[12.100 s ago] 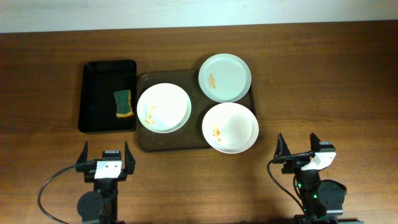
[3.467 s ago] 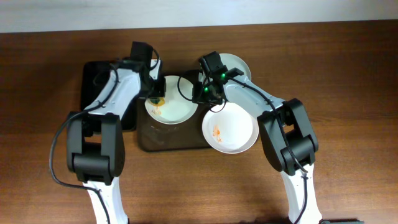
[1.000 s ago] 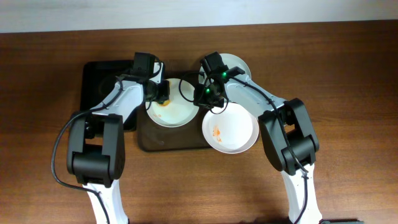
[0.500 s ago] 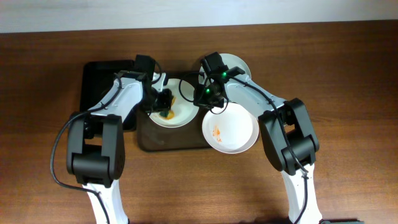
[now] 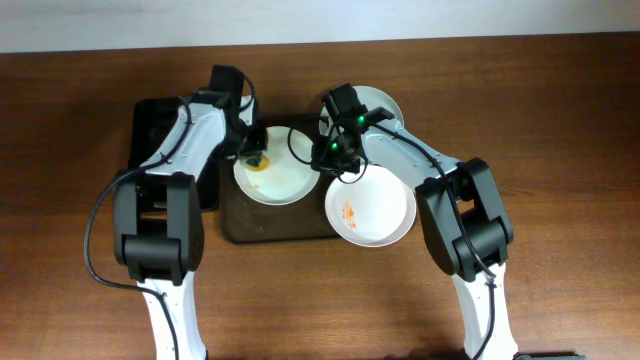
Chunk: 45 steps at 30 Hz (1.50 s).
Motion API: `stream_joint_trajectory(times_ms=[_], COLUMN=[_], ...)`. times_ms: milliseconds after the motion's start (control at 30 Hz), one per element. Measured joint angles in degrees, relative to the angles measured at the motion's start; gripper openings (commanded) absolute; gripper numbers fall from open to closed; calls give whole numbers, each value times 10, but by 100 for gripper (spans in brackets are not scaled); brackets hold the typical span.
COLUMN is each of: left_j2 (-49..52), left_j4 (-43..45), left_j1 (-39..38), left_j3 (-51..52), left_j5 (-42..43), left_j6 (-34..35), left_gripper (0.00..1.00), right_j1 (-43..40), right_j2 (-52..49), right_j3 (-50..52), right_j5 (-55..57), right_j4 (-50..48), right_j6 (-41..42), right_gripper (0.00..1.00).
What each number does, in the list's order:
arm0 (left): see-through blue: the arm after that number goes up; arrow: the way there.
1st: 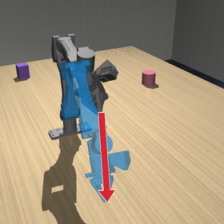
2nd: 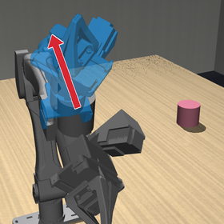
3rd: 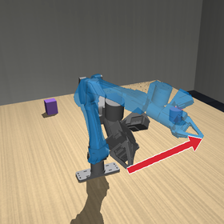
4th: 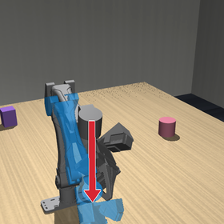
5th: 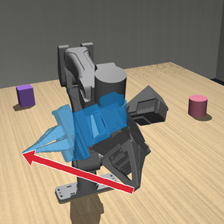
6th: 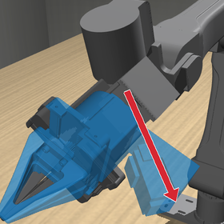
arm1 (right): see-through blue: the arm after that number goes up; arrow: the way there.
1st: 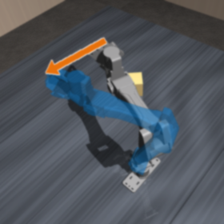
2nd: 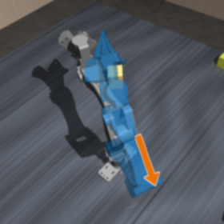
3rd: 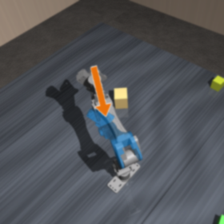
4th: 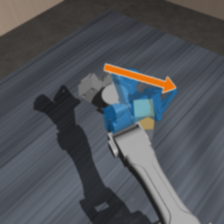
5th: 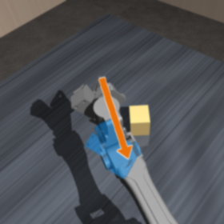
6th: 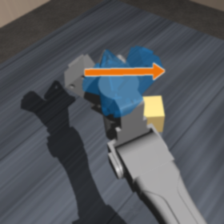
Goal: Clean dirty plates on tray and stack at the side
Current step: 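Scrub the left white plate with the sponge while right gripper holds it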
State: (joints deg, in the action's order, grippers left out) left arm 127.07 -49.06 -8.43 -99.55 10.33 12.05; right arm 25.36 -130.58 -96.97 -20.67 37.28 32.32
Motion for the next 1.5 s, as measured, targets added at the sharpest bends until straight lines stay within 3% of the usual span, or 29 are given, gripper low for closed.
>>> stream_joint_trajectory(times_ms=[300,600,767,967,1100,1300,1400,1500], left_j2=[36,49,57,58,63,76,82,84], left_j4=[-64,-66,-84,-177,-202,-110,-37,-5], left_j1=[-9,-92,-74,19,11,-21,-18,-18], left_j3=[-35,-49,-58,-59,-59,-50,-51,-65], left_j5=[-51,-55,-28,-15,31,187,191,120], left_j6=[0,-4,-4,-4,-31,-93,-77,-12], left_gripper=[1,1,1,1,1,0,1,1], right_j1=[0,0,0,0,1,1,1,0], right_j2=[0,0,0,0,0,0,0,0], right_j3=[0,0,0,0,0,0,0,0], right_j5=[0,0,0,-1,-2,-2,-2,-2], right_j4=[0,1,0,0,0,0,0,0], right_j6=[-2,-6,-8,-8,-9,-8,-8,-8], right_gripper=[4,4,4,4,4,4,4,4])
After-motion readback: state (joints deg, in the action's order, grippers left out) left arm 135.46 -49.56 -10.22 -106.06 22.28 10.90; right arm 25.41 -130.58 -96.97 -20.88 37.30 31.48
